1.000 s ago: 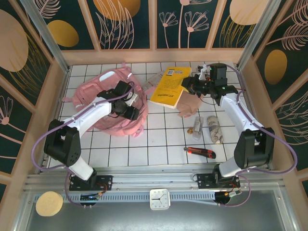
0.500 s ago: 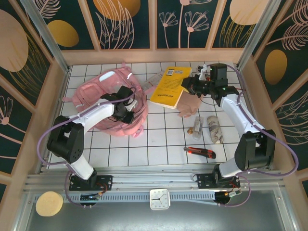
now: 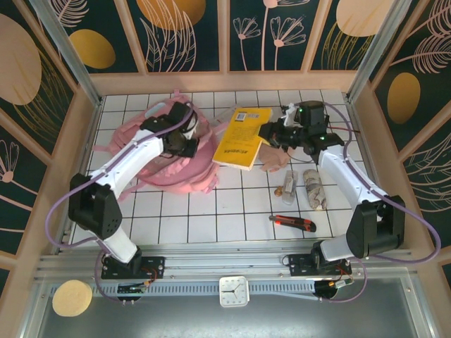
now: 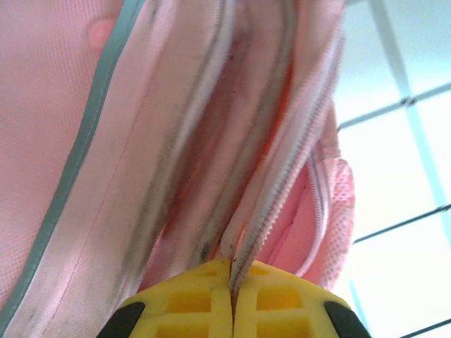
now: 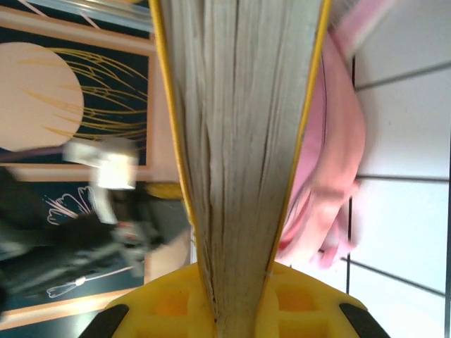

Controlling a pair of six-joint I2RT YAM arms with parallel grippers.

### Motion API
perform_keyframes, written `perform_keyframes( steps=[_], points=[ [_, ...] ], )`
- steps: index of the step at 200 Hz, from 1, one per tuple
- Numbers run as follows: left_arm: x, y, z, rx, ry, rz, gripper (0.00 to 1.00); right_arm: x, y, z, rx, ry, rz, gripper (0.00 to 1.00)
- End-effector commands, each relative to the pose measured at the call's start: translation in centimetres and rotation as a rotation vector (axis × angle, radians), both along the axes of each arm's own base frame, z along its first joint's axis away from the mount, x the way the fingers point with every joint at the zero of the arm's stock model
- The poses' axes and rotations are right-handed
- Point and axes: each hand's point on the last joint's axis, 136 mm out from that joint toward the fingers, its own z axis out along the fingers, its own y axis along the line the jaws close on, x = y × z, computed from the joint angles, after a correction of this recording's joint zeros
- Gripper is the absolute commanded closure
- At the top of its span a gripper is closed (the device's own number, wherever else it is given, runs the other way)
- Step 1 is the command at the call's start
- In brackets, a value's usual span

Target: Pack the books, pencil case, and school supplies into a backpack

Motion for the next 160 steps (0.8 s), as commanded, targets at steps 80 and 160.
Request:
perform_keyframes(
  steps=[80, 160],
  points=[
    [0.1, -2.2, 8.4, -0.232, -0.122, 0.012, 1.00, 3.3, 12.3, -4.5, 0.138, 0.088, 0.095, 1.00],
    [1.7, -4.6, 8.0, -0.303, -0.091, -0.011, 1.00, 8.2, 21.6, -10.4, 0.226, 0.101, 0.055, 0.94]
  ],
)
